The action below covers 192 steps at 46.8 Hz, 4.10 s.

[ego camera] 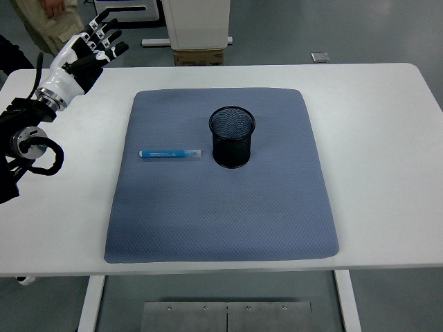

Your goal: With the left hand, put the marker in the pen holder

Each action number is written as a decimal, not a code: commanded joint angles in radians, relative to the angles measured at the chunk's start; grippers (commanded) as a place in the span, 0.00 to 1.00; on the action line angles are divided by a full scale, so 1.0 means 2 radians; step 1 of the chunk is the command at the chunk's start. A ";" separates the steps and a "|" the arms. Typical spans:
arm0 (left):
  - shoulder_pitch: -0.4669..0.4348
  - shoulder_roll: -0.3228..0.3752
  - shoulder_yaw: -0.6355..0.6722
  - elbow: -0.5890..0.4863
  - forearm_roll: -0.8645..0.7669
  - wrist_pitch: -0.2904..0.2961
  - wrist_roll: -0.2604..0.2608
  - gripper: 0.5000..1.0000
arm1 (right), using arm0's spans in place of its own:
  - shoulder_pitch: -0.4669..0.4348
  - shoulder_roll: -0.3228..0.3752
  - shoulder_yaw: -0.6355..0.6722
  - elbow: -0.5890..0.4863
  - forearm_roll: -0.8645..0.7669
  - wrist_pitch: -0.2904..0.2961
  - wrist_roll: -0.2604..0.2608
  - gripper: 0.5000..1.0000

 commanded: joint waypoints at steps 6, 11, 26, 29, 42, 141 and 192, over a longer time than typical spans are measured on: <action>-0.035 0.034 0.067 -0.049 0.000 0.000 0.000 1.00 | 0.000 0.000 0.000 0.000 0.000 0.000 0.000 1.00; -0.050 0.050 0.102 -0.066 0.001 -0.001 0.000 1.00 | 0.000 0.000 0.000 0.000 0.000 0.000 0.000 1.00; -0.114 0.050 0.252 -0.091 0.015 0.014 0.001 1.00 | 0.000 0.000 0.000 0.000 0.000 0.000 0.000 1.00; -0.122 0.050 0.263 -0.104 0.037 0.029 0.001 1.00 | 0.000 0.000 0.000 0.000 0.000 0.000 0.000 1.00; -0.131 0.050 0.265 -0.124 0.146 0.057 0.057 1.00 | 0.000 0.000 0.000 0.000 0.000 0.000 0.000 1.00; -0.274 -0.055 0.468 -0.215 0.340 0.147 0.121 1.00 | 0.000 0.000 0.000 0.000 0.000 0.000 0.000 1.00; -0.286 -0.060 0.470 -0.279 0.343 0.198 0.155 0.88 | 0.000 0.000 0.000 0.000 0.000 0.000 0.000 1.00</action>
